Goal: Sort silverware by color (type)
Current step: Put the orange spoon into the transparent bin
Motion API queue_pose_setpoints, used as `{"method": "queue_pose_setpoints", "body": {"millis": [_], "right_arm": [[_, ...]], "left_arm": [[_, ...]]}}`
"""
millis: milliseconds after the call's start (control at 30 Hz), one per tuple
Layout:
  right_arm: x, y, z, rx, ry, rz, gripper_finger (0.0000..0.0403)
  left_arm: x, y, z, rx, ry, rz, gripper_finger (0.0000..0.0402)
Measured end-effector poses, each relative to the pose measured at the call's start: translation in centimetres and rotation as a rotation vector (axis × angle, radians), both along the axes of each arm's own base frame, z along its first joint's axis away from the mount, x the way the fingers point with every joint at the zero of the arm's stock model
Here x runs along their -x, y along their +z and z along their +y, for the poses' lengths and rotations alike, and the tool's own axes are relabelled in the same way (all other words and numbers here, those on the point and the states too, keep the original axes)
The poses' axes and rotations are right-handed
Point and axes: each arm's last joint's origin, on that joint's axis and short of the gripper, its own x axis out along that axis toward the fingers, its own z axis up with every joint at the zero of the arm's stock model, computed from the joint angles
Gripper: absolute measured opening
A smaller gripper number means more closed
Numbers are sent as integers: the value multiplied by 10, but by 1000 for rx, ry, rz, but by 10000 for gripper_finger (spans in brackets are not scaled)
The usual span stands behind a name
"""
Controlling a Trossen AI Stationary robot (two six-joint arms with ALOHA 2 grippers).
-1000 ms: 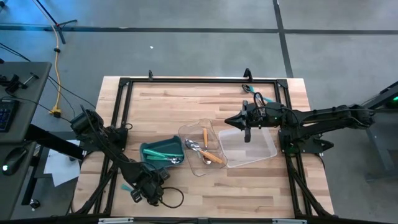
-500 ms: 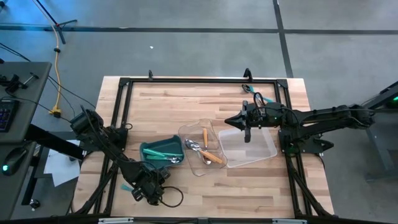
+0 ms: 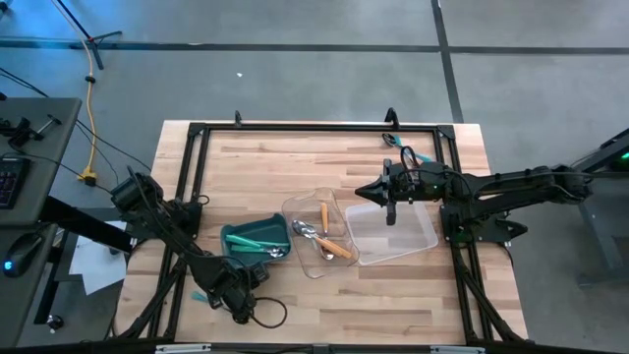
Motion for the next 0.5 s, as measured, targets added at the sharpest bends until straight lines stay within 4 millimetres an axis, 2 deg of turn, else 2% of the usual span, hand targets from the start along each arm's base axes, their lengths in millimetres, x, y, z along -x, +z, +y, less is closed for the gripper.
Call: {"method": "queue_pose_setpoints", "body": {"millis": [267, 500], "right_arm": [[0, 0, 0, 0, 0, 0, 0], [0, 0, 0, 0, 0, 0, 0]], "left_arm": [[0, 0, -1, 25, 2, 14, 170], [2, -2, -2, 110, 98, 52, 170]]}}
